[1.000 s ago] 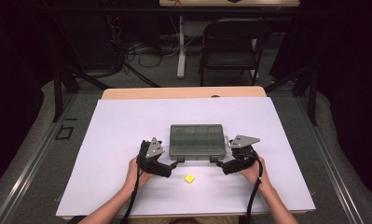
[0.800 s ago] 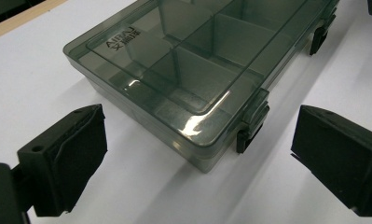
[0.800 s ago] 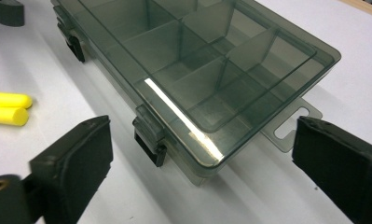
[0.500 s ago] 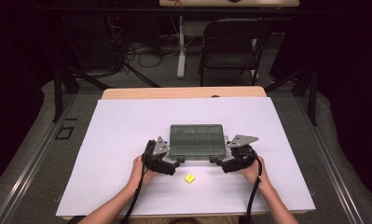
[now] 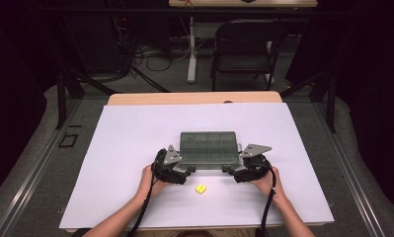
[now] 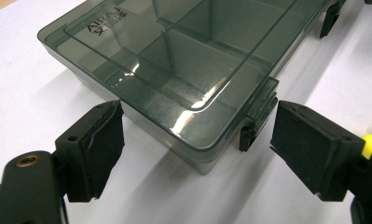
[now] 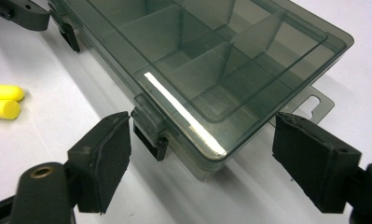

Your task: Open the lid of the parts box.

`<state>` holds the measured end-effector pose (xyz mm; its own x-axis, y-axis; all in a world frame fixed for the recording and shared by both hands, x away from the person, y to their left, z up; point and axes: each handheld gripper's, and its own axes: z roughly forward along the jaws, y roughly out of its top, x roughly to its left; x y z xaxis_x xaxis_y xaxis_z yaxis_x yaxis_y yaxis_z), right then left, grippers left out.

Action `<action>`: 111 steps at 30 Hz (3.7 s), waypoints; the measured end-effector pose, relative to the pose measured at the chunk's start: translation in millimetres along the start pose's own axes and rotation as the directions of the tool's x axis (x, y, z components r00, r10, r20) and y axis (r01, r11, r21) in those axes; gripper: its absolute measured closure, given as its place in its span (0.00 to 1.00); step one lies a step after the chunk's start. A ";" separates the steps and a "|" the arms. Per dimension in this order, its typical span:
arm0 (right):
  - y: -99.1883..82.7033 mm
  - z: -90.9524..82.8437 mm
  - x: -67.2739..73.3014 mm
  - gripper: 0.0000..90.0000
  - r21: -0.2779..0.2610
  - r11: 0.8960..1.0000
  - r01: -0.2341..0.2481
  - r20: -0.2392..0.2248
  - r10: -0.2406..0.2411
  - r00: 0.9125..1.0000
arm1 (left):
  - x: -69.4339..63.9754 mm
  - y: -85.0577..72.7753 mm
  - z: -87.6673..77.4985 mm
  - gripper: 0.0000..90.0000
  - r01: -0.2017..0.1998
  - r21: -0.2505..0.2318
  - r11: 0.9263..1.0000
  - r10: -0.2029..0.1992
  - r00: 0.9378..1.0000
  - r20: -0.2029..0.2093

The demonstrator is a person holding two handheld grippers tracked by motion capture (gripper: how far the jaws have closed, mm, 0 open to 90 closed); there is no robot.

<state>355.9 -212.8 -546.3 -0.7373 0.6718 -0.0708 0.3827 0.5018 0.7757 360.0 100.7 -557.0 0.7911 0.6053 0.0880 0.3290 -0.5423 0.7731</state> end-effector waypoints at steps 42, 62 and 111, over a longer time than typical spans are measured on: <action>-3.2 3.8 -0.5 0.27 0.018 1.000 -0.020 0.008 0.020 1.000 | 4.9 -6.3 0.2 0.25 0.050 -0.010 0.999 -0.050 0.998 0.037; -4.3 3.4 -2.3 0.27 0.003 0.999 -0.037 -0.003 0.037 0.999 | 3.3 -6.7 -2.8 0.31 0.045 -0.018 0.999 -0.045 0.998 0.032; -4.6 1.2 -2.6 0.30 -0.012 0.999 -0.045 -0.002 0.045 0.999 | 1.4 -6.6 -7.0 0.34 0.055 -0.040 0.998 -0.055 0.998 0.007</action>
<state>356.7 -216.2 -550.5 -0.7203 0.6928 -0.0347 0.4087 0.4644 0.7857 355.3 109.2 -557.5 0.7756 0.6299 0.0411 0.3511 -0.4846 0.8012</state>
